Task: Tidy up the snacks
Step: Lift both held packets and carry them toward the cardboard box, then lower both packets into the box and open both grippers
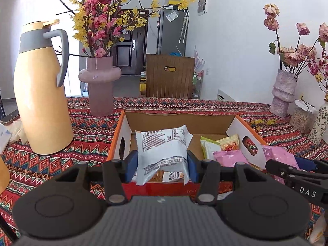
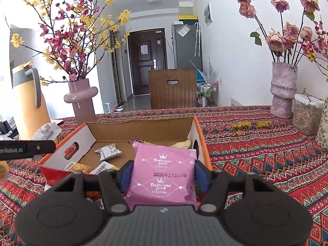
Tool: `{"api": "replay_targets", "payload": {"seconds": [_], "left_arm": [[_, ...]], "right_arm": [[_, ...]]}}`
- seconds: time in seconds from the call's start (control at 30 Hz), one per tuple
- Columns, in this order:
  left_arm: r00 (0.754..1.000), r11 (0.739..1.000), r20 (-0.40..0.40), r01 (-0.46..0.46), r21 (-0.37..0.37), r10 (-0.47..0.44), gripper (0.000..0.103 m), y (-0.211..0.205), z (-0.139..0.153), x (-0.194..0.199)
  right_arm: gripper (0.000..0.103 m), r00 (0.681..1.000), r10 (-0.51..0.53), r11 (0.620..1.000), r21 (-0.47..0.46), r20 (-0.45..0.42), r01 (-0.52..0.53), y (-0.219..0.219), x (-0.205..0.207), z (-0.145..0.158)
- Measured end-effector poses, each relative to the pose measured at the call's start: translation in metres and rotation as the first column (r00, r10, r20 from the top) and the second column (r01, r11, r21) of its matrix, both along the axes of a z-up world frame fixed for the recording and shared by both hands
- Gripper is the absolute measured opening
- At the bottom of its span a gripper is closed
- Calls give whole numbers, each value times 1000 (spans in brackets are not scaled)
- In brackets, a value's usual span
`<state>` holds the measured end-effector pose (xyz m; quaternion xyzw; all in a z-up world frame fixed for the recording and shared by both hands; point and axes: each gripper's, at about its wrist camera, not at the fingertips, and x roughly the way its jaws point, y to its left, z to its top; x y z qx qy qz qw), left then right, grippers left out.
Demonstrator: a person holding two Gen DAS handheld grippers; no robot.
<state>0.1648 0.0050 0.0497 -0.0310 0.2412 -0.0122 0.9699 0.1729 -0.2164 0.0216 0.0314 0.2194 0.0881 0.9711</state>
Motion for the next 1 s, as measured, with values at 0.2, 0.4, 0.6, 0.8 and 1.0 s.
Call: {"api": "replay_targets", "payload": {"seconds": [0.2,0.4,0.6,0.8,1.0], "left_arm": [[1000,1000,-6,-9,-6,9,50,-3,-1,19],[1000,1000,-9,-18,-8,18,50,-6,-3,40],[999,999,-20,-40,-2,40,50,-7,-17,56],[998,998,4,-55,22,55,50,-8,-30,61],[999,999,-11,-50,21,51,50,-5,-36,65]], "right_arm": [[61,1000,14,1000,-9,18,-14,11,27,6],[61,1000,10,1000,-16,22,-10,18,55,7],[61,1000,12,1000,-13,3,-12,24,73,-8],[61,1000,20,1000,10,-6,-20,22,77,-18],[61,1000,17,1000,-15,-8,-17,26,78,-22]]}}
